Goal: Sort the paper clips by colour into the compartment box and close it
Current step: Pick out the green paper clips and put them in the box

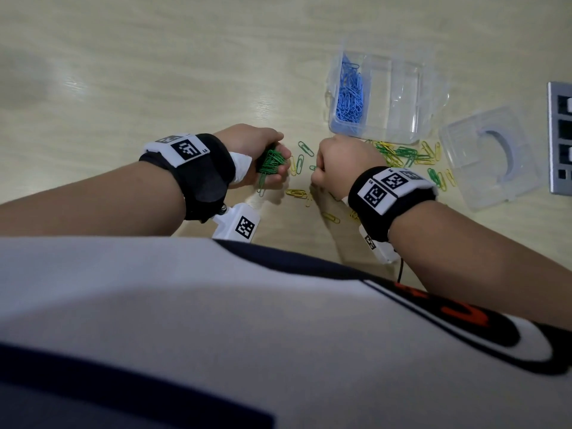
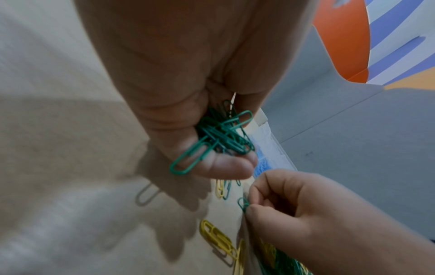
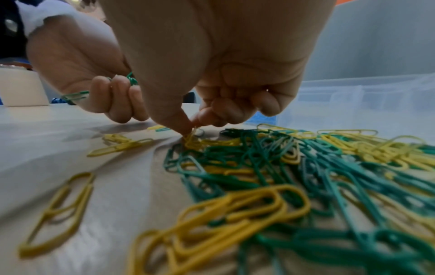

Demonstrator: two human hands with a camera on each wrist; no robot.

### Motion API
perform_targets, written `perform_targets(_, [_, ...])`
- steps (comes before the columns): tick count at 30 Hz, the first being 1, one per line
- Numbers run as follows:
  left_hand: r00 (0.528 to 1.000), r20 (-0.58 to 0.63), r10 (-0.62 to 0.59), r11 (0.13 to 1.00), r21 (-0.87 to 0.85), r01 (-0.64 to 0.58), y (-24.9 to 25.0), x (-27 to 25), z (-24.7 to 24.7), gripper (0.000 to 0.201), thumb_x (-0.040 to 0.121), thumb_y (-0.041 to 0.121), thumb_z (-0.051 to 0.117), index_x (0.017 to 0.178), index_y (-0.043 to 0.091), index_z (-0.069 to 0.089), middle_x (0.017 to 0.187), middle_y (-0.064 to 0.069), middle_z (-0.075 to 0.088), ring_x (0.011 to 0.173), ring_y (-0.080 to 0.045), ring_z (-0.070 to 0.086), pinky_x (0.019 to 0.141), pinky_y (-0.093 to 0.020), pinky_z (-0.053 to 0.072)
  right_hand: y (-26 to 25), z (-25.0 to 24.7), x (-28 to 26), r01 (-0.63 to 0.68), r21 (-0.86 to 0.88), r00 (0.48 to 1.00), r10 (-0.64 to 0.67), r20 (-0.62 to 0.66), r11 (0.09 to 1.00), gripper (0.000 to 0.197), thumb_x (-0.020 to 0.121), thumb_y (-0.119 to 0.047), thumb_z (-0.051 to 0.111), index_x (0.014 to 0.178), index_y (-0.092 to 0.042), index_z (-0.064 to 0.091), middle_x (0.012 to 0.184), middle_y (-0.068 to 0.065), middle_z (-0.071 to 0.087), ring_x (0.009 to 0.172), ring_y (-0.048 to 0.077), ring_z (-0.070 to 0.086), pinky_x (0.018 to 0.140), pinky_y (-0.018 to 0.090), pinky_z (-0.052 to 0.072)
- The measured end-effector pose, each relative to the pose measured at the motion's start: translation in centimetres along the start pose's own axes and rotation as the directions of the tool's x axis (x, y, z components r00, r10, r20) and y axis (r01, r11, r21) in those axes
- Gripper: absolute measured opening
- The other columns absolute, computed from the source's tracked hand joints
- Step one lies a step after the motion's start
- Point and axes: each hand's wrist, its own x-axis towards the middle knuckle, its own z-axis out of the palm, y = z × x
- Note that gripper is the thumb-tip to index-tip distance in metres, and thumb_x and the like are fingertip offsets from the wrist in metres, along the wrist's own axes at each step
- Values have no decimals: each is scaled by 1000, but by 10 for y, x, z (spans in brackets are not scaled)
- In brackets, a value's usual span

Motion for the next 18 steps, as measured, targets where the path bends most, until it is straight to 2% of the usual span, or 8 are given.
perform_targets(3, [1000, 0, 7, 1000, 3, -7, -1, 1, 1, 41, 100, 30, 39, 70, 7, 53, 51, -6, 53, 48, -16, 51, 46, -19, 49, -1, -2, -5, 27, 71, 999, -25, -39, 997, 16, 84, -33, 51, 90, -18, 53, 93, 3, 53, 81, 24, 52, 71, 36, 47])
perform_targets(7, [999, -30, 24, 1000, 11, -24, -2, 2, 4, 40, 100, 31, 40, 74, 4, 56, 67, -11, 55, 56, -19, 54, 52, -23, 52, -10, -10, -12, 144, 370, 979, -76, -191, 918, 11, 81, -28, 55, 77, -20, 48, 80, -4, 49, 74, 19, 48, 65, 30, 39])
perform_targets(9, [996, -78, 49, 998, 30, -47, -2, 2, 4, 26, 97, 26, 48, 87, 5, 58, 83, -11, 60, 64, -19, 59, 54, -24, 54, -19, -14, -14, 233, 423, 960, -138, -243, 876, 8, 82, -27, 59, 80, -20, 55, 79, -6, 51, 73, 14, 48, 65, 27, 36])
perform_targets(10, [993, -106, 47, 999, 21, -45, -1, 1, 4, 15, 95, 20, 52, 94, 6, 58, 87, -8, 60, 66, -16, 59, 54, -21, 53, -22, -14, -14, 256, 429, 953, -151, -264, 866, 7, 83, -26, 60, 83, -19, 59, 80, -7, 53, 73, 12, 47, 65, 25, 34])
perform_targets(12, [996, -70, 49, 999, 17, -47, -1, 1, 5, 13, 95, 16, 51, 95, 6, 58, 83, -7, 58, 66, -15, 58, 57, -21, 54, -23, -15, -10, 235, 451, 948, -102, -301, 861, 9, 87, -24, 57, 91, -18, 63, 85, -4, 56, 76, 11, 48, 66, 23, 32])
perform_targets(14, [999, -28, 25, 999, -19, -26, -1, 0, 5, 34, 100, 26, 41, 80, 4, 57, 70, -10, 55, 59, -18, 55, 58, -28, 53, -20, -14, -4, 147, 452, 953, -3, -304, 880, 15, 91, -22, 51, 98, -15, 62, 96, 1, 58, 84, 15, 52, 71, 26, 36])
perform_targets(16, [1000, -25, 4, 1000, 0, -4, -1, 3, 4, 43, 101, 31, 37, 73, 5, 56, 62, -10, 53, 55, -18, 53, 54, -25, 51, -16, -11, 2, 46, 364, 975, 38, -220, 930, 22, 93, -26, 50, 110, -14, 59, 109, 6, 55, 96, 21, 54, 81, 29, 39])
perform_targets(18, [999, -28, 15, 1000, -11, -15, 0, 3, 1, 43, 101, 31, 37, 72, 4, 55, 59, -10, 53, 53, -18, 52, 53, -25, 52, -15, -4, 5, 15, 251, 992, 16, -122, 968, 32, 92, -33, 56, 117, -13, 56, 117, 8, 51, 104, 25, 54, 85, 32, 42])
